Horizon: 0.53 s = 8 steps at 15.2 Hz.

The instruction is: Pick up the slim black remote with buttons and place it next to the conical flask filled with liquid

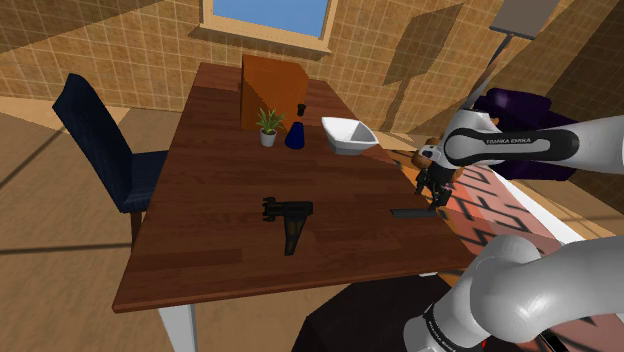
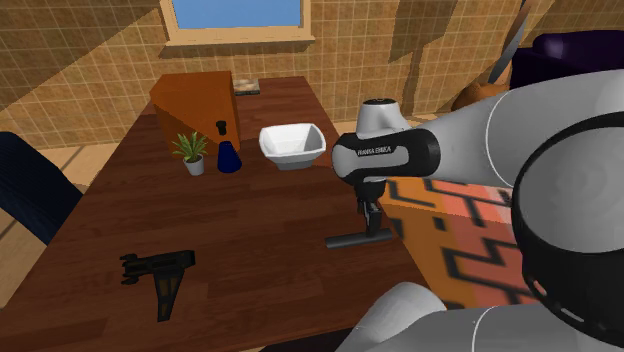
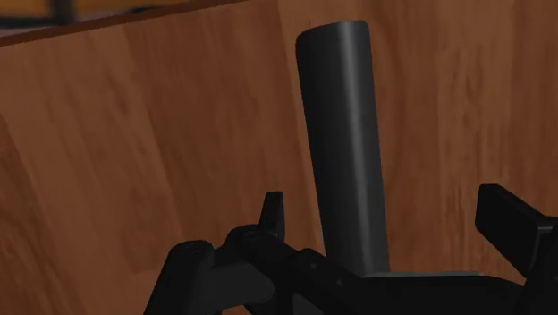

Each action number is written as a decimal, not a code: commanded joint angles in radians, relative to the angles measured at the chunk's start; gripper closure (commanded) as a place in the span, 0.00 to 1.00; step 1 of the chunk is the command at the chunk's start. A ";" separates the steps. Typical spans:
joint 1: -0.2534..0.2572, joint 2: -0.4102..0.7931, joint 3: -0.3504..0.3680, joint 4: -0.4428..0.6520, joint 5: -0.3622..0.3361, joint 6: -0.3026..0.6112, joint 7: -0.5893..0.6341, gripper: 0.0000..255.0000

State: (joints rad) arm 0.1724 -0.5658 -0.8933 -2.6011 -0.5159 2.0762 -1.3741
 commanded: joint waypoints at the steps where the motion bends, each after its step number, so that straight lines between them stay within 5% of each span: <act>1: 0.029 0.046 -0.048 0.007 -0.001 0.043 -0.046 0.00; 8: 0.060 0.117 -0.118 -0.038 -0.006 0.159 -0.056 0.00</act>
State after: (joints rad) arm 0.2265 -0.4596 -1.0005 -2.6360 -0.5227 2.2197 -1.4270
